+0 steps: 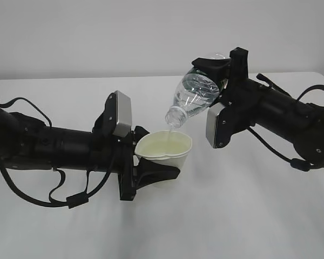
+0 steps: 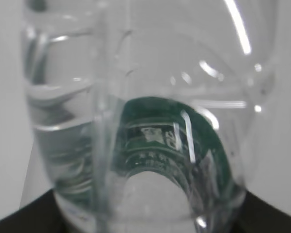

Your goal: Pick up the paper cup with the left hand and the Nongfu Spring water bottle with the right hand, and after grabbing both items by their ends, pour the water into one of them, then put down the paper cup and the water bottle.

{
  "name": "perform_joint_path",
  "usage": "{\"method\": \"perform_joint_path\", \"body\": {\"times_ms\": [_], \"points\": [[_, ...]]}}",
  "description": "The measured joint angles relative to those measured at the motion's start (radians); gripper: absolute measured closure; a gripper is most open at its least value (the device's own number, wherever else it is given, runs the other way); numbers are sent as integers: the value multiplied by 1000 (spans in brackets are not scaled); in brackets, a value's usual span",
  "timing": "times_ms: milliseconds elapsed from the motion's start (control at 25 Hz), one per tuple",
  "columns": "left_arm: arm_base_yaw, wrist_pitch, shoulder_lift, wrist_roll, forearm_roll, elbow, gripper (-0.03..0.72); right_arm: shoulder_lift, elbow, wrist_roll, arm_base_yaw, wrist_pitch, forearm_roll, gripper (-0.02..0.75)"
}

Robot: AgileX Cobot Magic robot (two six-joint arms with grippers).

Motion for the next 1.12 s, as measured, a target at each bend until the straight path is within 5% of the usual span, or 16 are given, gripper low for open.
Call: {"method": "perform_joint_path", "body": {"times_ms": [1120], "points": [[0, 0, 0, 0, -8, 0, 274, 0, 0, 79, 9, 0, 5, 330]]}}
